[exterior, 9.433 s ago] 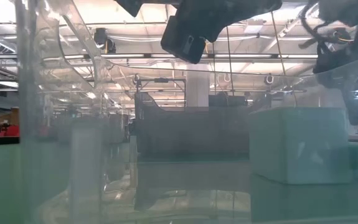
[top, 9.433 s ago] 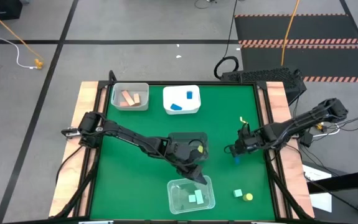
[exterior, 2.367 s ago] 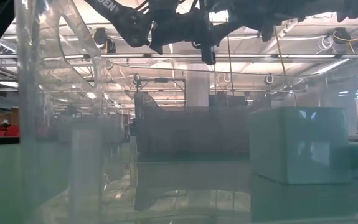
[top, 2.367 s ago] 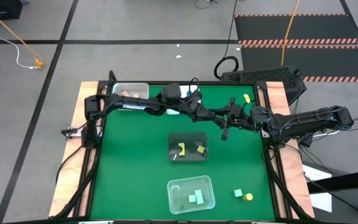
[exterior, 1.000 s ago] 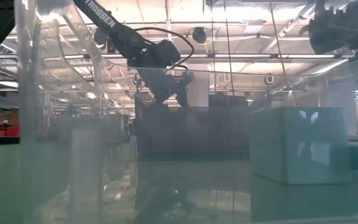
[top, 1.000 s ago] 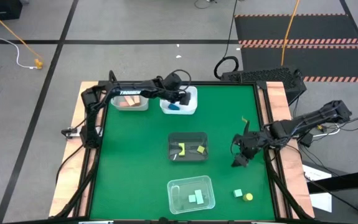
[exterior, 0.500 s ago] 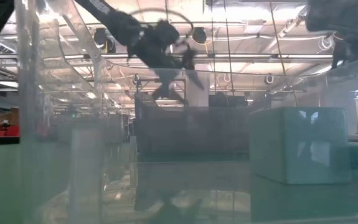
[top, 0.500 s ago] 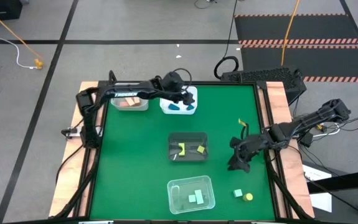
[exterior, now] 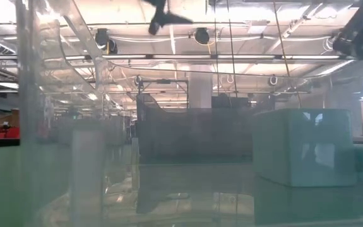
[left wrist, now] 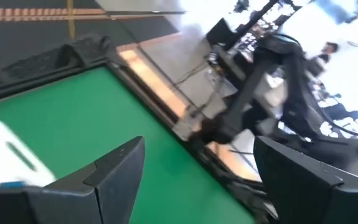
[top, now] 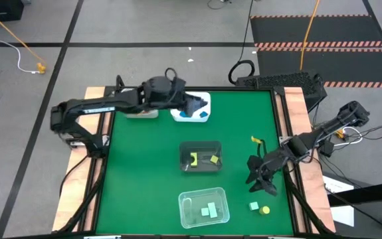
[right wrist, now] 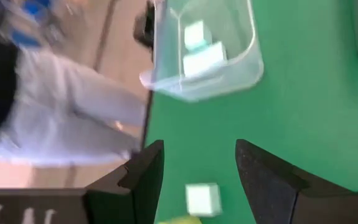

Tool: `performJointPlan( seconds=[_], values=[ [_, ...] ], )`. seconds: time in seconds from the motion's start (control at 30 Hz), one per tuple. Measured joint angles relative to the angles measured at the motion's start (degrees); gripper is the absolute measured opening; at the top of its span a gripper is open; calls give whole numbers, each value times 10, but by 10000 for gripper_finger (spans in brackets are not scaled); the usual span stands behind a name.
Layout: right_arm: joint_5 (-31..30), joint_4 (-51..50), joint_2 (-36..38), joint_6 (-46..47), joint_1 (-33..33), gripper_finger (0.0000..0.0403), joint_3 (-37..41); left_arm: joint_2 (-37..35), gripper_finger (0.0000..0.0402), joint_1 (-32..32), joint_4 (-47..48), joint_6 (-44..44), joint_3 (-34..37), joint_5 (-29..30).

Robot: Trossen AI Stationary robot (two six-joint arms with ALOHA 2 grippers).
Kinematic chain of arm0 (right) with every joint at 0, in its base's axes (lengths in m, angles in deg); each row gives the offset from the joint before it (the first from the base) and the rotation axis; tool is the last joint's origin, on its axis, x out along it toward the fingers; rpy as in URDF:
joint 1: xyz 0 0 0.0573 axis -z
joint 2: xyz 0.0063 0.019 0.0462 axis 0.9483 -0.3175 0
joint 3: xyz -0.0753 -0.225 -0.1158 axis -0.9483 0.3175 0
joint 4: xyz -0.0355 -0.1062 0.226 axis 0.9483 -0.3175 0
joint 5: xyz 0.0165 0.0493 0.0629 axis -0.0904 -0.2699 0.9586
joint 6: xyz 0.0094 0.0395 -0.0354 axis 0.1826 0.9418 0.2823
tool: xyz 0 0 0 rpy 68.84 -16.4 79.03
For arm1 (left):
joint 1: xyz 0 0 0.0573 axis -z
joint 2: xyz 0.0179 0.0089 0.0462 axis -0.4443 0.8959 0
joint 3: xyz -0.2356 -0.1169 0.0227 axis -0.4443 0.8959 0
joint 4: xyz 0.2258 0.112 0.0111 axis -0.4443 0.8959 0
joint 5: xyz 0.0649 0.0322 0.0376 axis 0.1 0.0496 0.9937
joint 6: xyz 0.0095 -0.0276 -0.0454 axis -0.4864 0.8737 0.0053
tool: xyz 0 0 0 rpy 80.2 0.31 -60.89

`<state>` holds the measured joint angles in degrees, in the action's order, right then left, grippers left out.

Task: Sort & place blocks by color
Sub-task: Put the light blue block into the transparent bin

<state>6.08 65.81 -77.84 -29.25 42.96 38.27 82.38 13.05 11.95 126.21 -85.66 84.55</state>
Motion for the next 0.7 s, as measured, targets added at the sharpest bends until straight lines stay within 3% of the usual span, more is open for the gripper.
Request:
performJointPlan(
  seconds=[0.17,0.3,0.4,0.7],
  values=[
    [-10,-72,-49,-87,-40,187,-43,-24,301,82,5,7,0,58],
    [-61,-114,-87,-153,-83,187,-50,-24,301,146,5,28,0,107],
    [-91,-111,-121,-174,-116,187,-50,-19,301,188,2,50,0,154],
    [-92,-36,-217,-187,-175,187,-51,-18,301,281,4,81,0,283]
  ],
)
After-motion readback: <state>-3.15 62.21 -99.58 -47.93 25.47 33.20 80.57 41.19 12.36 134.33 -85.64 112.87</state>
